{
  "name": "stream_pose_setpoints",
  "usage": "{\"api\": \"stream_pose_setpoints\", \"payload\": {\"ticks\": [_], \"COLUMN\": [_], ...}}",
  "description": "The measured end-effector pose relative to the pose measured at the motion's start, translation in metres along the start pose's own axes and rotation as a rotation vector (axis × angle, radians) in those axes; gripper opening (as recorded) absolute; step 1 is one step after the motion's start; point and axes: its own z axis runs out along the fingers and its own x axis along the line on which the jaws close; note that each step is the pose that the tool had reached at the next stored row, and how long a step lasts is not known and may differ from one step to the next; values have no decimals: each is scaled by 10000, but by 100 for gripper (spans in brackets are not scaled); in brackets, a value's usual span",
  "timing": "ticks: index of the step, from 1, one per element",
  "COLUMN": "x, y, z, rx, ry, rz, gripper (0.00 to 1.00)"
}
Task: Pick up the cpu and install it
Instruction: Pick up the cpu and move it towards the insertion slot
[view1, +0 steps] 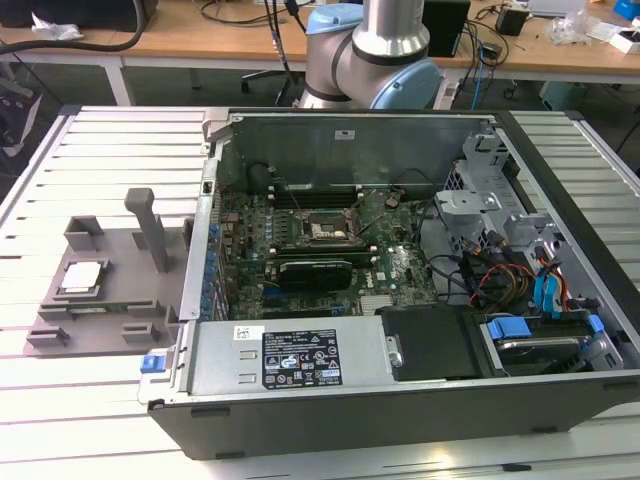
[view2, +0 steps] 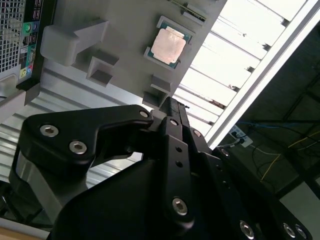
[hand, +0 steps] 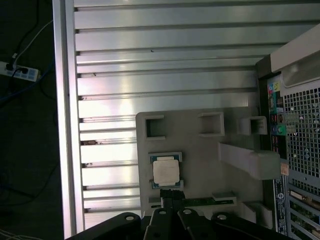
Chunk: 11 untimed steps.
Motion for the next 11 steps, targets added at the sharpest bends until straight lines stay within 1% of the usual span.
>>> {"api": "stream_pose_setpoints", "payload": {"ticks": [1,2,5,6,9,11], "x": [0,0,1,1,1,2], "y": [0,0,0,0,0,0], "z": [0,0,0,0,0,0], "rx": [-1,-1,0,0,0,0], "ry": [-1,0,0,1,0,0], "rz": [0,0,0,0,0,1], "gripper": [24,24,42,60,78,78]}}
